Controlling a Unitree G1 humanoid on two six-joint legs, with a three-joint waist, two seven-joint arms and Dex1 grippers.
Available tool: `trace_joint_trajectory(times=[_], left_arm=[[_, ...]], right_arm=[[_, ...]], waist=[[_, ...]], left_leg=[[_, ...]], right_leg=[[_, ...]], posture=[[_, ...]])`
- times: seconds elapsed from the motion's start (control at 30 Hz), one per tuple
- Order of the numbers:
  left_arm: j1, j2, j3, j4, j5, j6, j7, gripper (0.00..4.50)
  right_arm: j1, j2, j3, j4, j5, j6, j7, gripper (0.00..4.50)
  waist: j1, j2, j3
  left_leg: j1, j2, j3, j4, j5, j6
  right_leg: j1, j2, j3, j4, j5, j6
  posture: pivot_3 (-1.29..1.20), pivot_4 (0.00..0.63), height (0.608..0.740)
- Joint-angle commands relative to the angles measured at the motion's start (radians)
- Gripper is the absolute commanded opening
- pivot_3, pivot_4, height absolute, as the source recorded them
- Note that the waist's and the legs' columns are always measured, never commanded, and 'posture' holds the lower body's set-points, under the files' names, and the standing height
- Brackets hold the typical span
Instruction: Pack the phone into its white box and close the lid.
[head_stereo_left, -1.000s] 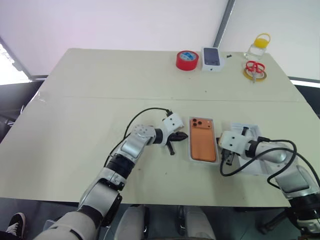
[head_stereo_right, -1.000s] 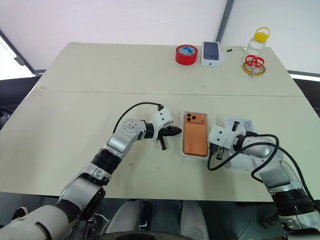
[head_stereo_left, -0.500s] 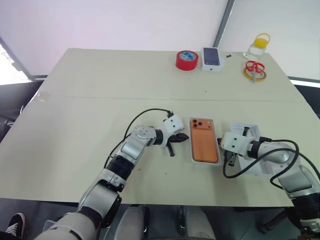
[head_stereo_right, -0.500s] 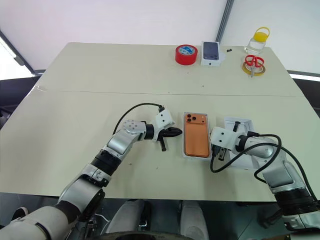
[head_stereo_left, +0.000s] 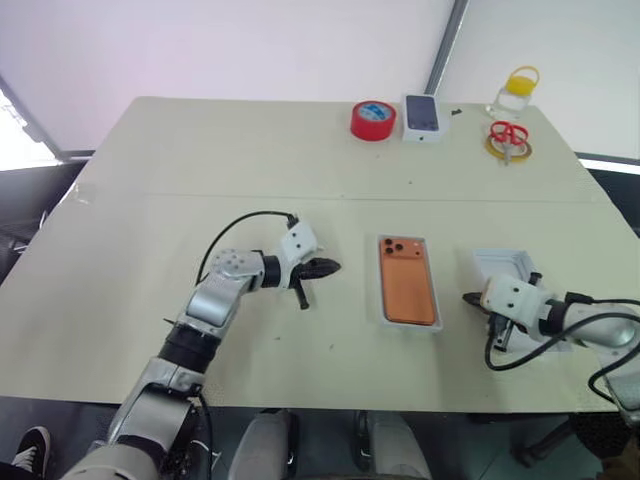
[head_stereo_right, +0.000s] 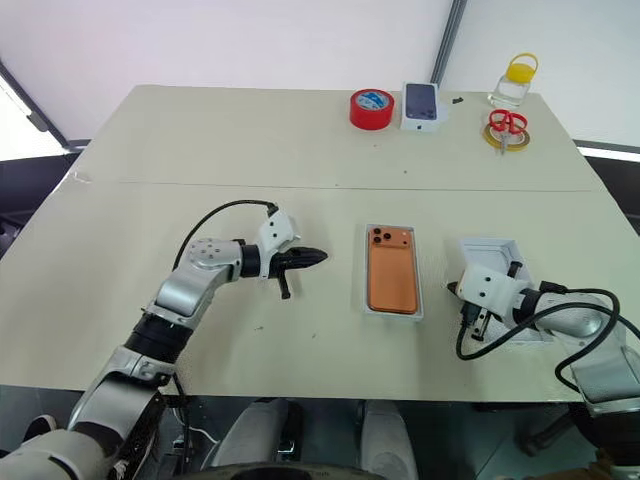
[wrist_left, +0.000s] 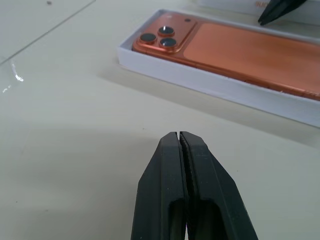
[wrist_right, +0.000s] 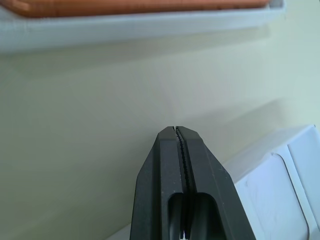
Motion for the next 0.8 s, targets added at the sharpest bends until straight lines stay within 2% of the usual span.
trace_joint_trajectory(times=[0.03,0.07,0.17,0.27,0.33,0.4,0.5,0.63,0.8], left_arm=[[0.014,0.059,0.057,-0.072,-0.060,0.002,-0.040,0.10],[0.018,0.076,0.067,-0.075,-0.069,-0.007,-0.048,0.10],[0.031,0.113,0.104,-0.098,-0.122,0.010,-0.071,0.94],[0.061,0.145,0.135,-0.129,-0.160,-0.031,-0.104,2.27],[0.088,0.162,0.156,-0.143,-0.174,-0.081,-0.118,3.34],[0.120,0.183,0.166,-0.160,-0.182,-0.126,-0.140,4.27],[0.157,0.212,0.173,-0.169,-0.184,-0.181,-0.160,4.40],[0.190,0.224,0.197,-0.168,-0.192,-0.312,-0.187,4.40],[0.202,0.234,0.199,-0.144,-0.204,-0.374,-0.214,4.40]], right_arm=[[0.006,-0.056,-0.089,0.025,0.044,-0.031,0.027,0.00],[0.016,-0.067,-0.102,0.032,0.056,-0.028,0.043,0.00],[-0.020,-0.042,-0.156,-0.008,0.193,0.144,0.059,0.88],[-0.022,-0.024,-0.168,-0.086,0.228,0.241,0.025,2.27],[-0.009,-0.014,-0.168,-0.143,0.213,0.329,-0.032,3.37],[-0.012,0.016,-0.188,-0.214,0.250,0.504,-0.100,4.29],[0.001,0.039,-0.215,-0.337,0.303,0.752,-0.170,4.30],[0.042,-0.005,-0.207,-0.498,0.320,1.086,-0.236,4.30],[-0.068,0.005,-0.197,-0.568,0.385,1.422,-0.283,4.30]], waist=[[0.000,0.001,0.000],[0.001,0.001,0.000],[0.001,0.001,0.000],[0.002,0.001,0.000],[0.002,0.001,0.000],[0.002,0.001,0.000],[0.003,0.002,0.000],[0.005,0.002,0.000],[0.000,0.003,0.000]], left_leg=[[0.000,0.000,0.000,0.000,0.000,0.000],[0.000,0.000,0.000,0.000,0.000,0.000],[0.000,0.000,0.000,0.000,0.000,0.000],[0.000,0.000,0.000,0.000,0.000,0.000],[0.000,0.001,0.000,0.000,0.000,0.000],[0.000,0.001,0.000,0.000,0.000,0.000],[0.000,0.001,0.000,0.000,0.000,0.000],[-0.001,0.001,0.000,0.000,0.000,0.000],[-0.001,0.000,0.000,0.000,0.000,0.000]], right_leg=[[0.000,0.000,0.000,0.000,0.000,0.000],[0.000,0.000,0.000,0.001,0.000,0.000],[0.000,0.000,0.000,0.001,0.000,0.000],[0.000,0.000,0.000,0.001,0.000,0.000],[0.000,0.000,0.000,0.001,0.000,0.000],[-0.001,0.000,0.000,0.001,0.000,0.000],[-0.001,-0.001,0.000,0.001,0.000,-0.001],[-0.002,-0.002,0.000,0.001,0.000,-0.001],[-0.002,-0.002,0.000,0.001,0.000,-0.001]], posture=[[0.00,0.150,0.740],[0.00,0.150,0.740],[0.00,0.150,0.740],[0.00,0.150,0.740],[0.00,0.150,0.740],[0.00,0.150,0.740],[0.00,0.150,0.740],[0.00,0.150,0.740],[0.00,0.150,0.740]])
